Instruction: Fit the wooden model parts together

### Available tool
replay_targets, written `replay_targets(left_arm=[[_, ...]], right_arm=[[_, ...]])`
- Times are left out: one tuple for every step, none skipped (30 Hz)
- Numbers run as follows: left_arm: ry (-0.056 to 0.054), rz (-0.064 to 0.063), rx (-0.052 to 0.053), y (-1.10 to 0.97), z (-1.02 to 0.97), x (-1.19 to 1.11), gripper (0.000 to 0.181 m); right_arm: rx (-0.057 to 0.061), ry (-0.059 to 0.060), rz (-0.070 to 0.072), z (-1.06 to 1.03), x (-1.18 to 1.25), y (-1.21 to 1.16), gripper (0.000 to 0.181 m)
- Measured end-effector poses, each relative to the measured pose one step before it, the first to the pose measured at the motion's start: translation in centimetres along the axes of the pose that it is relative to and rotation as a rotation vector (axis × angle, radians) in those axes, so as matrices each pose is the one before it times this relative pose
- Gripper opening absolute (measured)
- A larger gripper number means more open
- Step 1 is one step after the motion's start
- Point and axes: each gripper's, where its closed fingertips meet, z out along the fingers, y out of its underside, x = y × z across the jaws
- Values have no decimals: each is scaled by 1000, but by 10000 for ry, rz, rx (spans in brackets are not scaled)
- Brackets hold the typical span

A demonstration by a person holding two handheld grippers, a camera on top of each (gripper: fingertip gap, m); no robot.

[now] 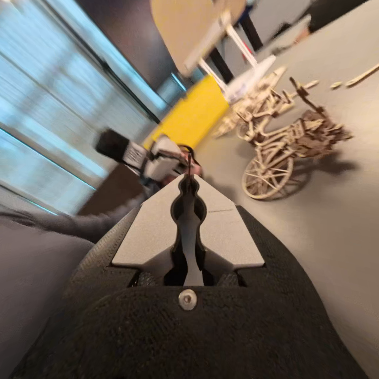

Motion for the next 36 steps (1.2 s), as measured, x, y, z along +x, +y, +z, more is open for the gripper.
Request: replay_targets(left_arm=[[-14,-30,94,-111,-65,-51,0],[3,-15,86,-108,-42,-8,0],[24,2,97,-135,-24,48,0],[39,10,32,-43,6,75,0],[0,40,-16,20,16,24,0],[18,60,10,-21,8,80,0],[18,37,12,-24,9,58,0],[-14,7,59,-75,-57,-33,0],[37,-36,20,-28,-18,32,0],[19,4,-3,6,11,21,0],[-10,31,-11,14,11,11,0],[18,9,12,-14,6,43,0],[37,-40,67,-108,-12,39,0],[39,-49,44,-57,-46,21,0],[19,-17,3,6,-9,-1,0],[-14,36,-17,14,-1,-6,0],[-50,111,-59,78,30,-9,0],[-47,170,-76,82,26,13,0],[-10,95,-23,13,10,51,0],[12,8,-3,-4,5,37,0],[33,-24,-5,5,-2,39,0],[9,-13,-15,18,0,2,0],[19,15,-33,29,-8,7,0],[25,6,-65,84,-3,-7,0],[7,34,-65,67,-11,-1,0],[5,74,-76,76,10,20,0],[40,75,-56,63,-27,79,0],[81,71,-54,56,-29,122,0],[70,77,-114,168,-13,111,0],[97,110,-139,190,37,187,0],[75,102,-76,110,17,163,0],[114,40,43,-68,-30,155,0],[140,-22,50,-71,-46,189,0],[102,-18,63,-105,-2,173,0],[47,2,1,-19,45,82,0],[115,-15,-41,45,46,171,0]], right_arm=[[841,-748,978,-5,-545,-826,0],[606,-542,816,72,-227,-433,0],[403,-429,703,129,-70,-142,0],[295,-395,638,144,-28,-8,0],[120,-383,580,176,-74,185,0],[28,-356,442,211,-210,178,0],[-38,-176,177,173,-126,166,0],[-59,-49,13,79,-48,69,0],[-85,-15,-15,1,-18,30,0],[-92,-34,34,-21,-27,40,0],[-73,-36,83,-55,-7,48,0],[-47,-16,76,-47,15,28,0],[-50,59,20,-20,87,67,0],[-37,28,-32,31,14,54,0],[-23,9,-18,12,-3,43,0],[-6,-4,16,-8,-8,13,0],[-4,-7,22,-4,8,9,0],[-55,-21,12,21,-24,72,0],[-98,-33,13,45,-52,148,0],[-51,-4,-2,40,-17,87,0],[-13,26,-7,22,46,8,0],[22,24,2,2,38,-28,0],[2,24,9,-2,45,-17,0],[-11,28,21,-24,46,4,0],[-28,21,32,-17,43,11,0],[-65,46,1,-28,59,35,0],[-130,80,-65,-41,49,102,0],[-201,116,-125,-56,54,171,0],[-151,211,-183,-114,167,94,0],[-137,266,-227,-99,220,74,0],[-161,205,-250,-76,119,125,0],[-185,49,-213,-59,-78,197,0],[-249,-90,-58,-34,-193,308,0],[-211,-190,71,-49,-231,247,0],[-89,-90,59,-45,-73,69,0],[-65,57,-44,-65,93,-9,0]])
